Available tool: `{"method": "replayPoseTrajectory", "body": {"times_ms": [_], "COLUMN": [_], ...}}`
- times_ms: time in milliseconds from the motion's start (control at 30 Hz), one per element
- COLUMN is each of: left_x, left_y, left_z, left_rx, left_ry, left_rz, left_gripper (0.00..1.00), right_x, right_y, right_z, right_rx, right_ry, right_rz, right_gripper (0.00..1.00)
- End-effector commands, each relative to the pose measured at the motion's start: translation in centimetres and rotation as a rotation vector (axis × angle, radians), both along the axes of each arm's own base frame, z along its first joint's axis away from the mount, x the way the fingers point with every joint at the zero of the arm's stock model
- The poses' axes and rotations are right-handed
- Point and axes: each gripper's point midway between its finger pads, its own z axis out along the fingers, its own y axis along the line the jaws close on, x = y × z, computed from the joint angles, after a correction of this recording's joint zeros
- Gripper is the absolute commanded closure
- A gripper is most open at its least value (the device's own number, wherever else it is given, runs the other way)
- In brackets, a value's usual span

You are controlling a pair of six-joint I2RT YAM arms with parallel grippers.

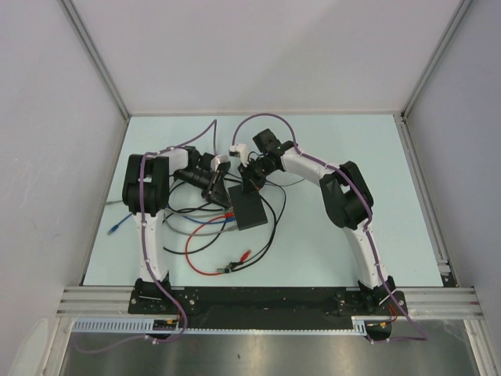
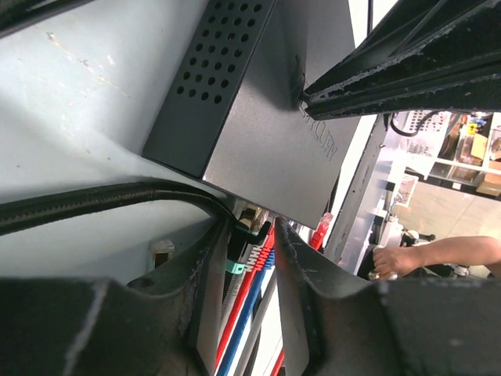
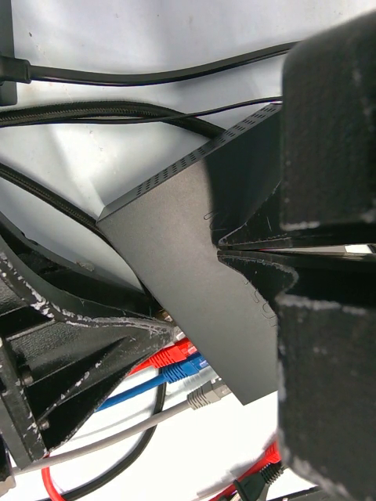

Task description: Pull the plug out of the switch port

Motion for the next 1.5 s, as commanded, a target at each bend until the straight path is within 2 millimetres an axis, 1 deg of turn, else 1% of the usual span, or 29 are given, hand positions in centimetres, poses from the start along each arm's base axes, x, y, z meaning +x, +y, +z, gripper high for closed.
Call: {"method": "replayPoseTrajectory", "body": {"times_ms": [0,167,333,400,433,667,1033,1067,1100,1167,1200,1267,1300,1367,1400,1467], "left_x": [-0.7,-0.8,-1.0,-1.1,-1.0,-1.3,-1.7,-1.7,-1.7,-1.6,-1.4,-1.3,-0.5,-0.2,0.6,1.0], "left_y": [-0.2,-0.1,0.0,0.0,0.0,0.3,0.5,0.5,0.5,0.4,0.3,0.3,0.4,0.7,0.8,1.3], "left_z": [-0.3,-0.3,-0.3,-0.4,-0.4,-0.7,-1.8,-1.8,-1.8,-1.8,-1.8,-1.7,-1.9,-1.7,-1.5,-1.6], "left_rx": [-0.023,-0.022,-0.021,-0.021,-0.019,0.001,0.031,0.026,0.025,0.020,0.014,0.018,0.044,0.078,0.094,0.140], "left_ry": [0.019,0.010,0.005,0.009,0.009,-0.002,0.015,0.018,0.018,0.022,0.021,0.031,0.019,0.041,0.020,0.022], "left_rz": [-0.025,-0.028,-0.028,-0.027,-0.026,-0.033,-0.026,-0.025,-0.025,-0.022,-0.020,-0.022,-0.024,-0.026,-0.028,-0.027], "left_gripper": [0.64,0.64,0.71,0.69,0.65,0.63,0.71,0.72,0.77,0.82,0.88,0.93,0.98,0.99,0.99,1.00], "right_x": [-0.8,-0.8,-0.8,-0.8,-0.8,-0.9,-1.3,-1.3,-1.3,-1.3,-1.4,-1.4,-1.4,-1.4,-1.5,-1.5], "right_y": [-4.2,-4.2,-4.1,-4.1,-4.1,-4.1,-4.0,-4.1,-4.1,-4.0,-4.1,-4.1,-4.2,-4.2,-4.1,-4.2], "right_z": [-5.5,-5.6,-5.5,-5.5,-5.6,-5.5,-5.4,-5.5,-5.5,-5.4,-5.5,-5.5,-5.4,-5.4,-5.4,-5.4], "right_rx": [-0.221,-0.224,-0.224,-0.223,-0.224,-0.224,-0.230,-0.233,-0.232,-0.232,-0.234,-0.236,-0.235,-0.236,-0.236,-0.236], "right_ry": [0.038,0.039,0.037,0.035,0.036,0.031,0.024,0.026,0.024,0.021,0.023,0.024,0.023,0.022,0.022,0.022], "right_rz": [-0.047,-0.047,-0.045,-0.044,-0.044,-0.041,-0.034,-0.036,-0.035,-0.033,-0.033,-0.033,-0.035,-0.034,-0.033,-0.034], "right_gripper": [1.00,1.00,1.00,1.00,1.00,1.00,1.00,1.00,1.00,1.00,1.00,1.00,1.00,1.00,1.00,1.00]}}
